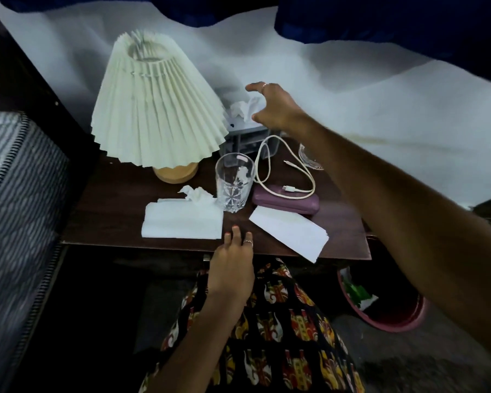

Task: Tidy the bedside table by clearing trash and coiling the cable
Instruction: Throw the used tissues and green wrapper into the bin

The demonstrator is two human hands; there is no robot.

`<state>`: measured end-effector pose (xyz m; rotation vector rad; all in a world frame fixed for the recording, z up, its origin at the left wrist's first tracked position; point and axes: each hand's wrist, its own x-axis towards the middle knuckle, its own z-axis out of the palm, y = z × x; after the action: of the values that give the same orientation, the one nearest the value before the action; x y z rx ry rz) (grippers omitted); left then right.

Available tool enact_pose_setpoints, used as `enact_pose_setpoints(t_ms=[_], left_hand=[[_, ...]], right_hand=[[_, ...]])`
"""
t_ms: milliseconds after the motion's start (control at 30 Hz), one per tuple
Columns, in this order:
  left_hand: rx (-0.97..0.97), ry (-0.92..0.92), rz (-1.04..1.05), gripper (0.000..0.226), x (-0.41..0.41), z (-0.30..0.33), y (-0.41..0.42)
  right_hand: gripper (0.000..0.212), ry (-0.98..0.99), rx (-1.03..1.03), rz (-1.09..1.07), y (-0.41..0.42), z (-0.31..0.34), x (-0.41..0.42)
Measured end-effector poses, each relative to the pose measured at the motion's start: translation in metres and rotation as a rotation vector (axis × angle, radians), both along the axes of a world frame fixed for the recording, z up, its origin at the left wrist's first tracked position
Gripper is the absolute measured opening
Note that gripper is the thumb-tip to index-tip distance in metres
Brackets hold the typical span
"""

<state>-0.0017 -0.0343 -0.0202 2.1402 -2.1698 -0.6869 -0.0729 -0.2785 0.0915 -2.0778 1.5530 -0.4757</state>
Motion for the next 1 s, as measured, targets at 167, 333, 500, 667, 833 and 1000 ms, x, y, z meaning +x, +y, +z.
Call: enact_pose_setpoints(t_ms=[167,333,500,667,833,1000], left_hand=[[0.001,-0.01,-0.004,0.061,0.001,-0.002,0.0],[0.005,-0.032,-0.027,0.059,0.001,-0.002,-0.002],[0.028,-0.054,-0.032,0.059,-0.002,-0.004,-0.002],[0.055,-0.084,-0.032,0.058,-0.005,-0.006,-0.002],[0.084,-0.12,-0.038,0.061,-0.007,-0.002,-0.001],[0.138,-0.148,-0.063,0.067,-0.005,-0.005,0.002]], right_hand=[[0.05,0.149,0.08,0.036,-0.024,-0.007,0.021],[0.036,0.235,-0.012,0.064,-0.027,-0.02,0.029],[0.023,0.19,-0.085,0.028,-0.024,-0.026,0.025],[0.025,0.08,-0.192,-0.052,-0.011,-0.01,0.0],[0.015,-0.123,-0.331,-0.125,0.039,0.019,-0.049],[0.019,-0.358,-0.233,-0.508,0.103,-0.017,-0.15]])
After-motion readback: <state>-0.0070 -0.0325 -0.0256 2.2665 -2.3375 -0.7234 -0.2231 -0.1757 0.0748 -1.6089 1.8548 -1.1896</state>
